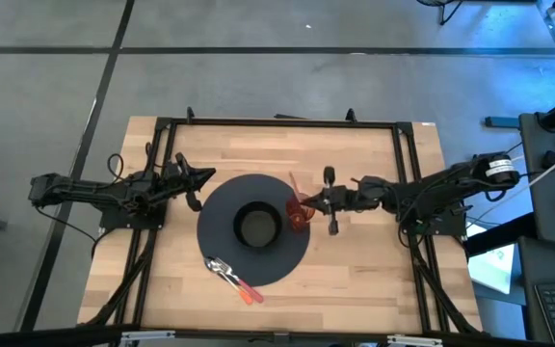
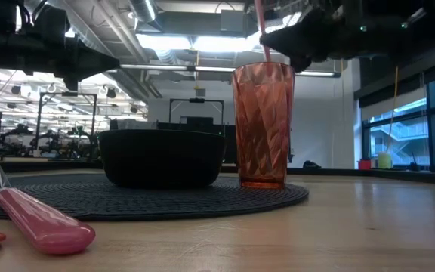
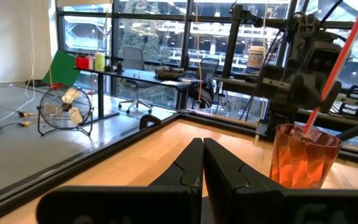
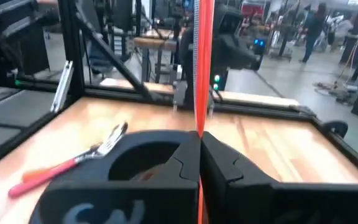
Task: Pick & Place Utensil
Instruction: Put the red straw into the orange cup
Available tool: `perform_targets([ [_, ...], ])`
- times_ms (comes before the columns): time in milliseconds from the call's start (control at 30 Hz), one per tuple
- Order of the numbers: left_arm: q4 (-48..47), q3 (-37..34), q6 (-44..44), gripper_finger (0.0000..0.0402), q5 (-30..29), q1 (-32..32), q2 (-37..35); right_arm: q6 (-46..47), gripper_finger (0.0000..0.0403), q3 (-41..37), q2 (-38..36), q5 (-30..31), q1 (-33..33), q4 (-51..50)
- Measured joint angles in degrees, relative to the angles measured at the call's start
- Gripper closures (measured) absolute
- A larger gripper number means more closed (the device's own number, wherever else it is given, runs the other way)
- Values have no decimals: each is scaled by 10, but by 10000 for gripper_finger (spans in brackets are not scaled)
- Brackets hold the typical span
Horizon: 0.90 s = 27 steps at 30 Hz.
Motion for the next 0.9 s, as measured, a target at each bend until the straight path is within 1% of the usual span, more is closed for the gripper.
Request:
perform_targets([
  [100, 0, 0, 0, 393, 0, 0, 0, -2, 402, 1, 12, -7, 0, 33],
  [767, 0, 0, 3, 393, 0, 0, 0, 29, 396, 1, 16, -4, -17, -13],
  [900, 0, 0, 3, 393, 0, 0, 0, 40, 374, 1, 16, -4, -17, -20],
])
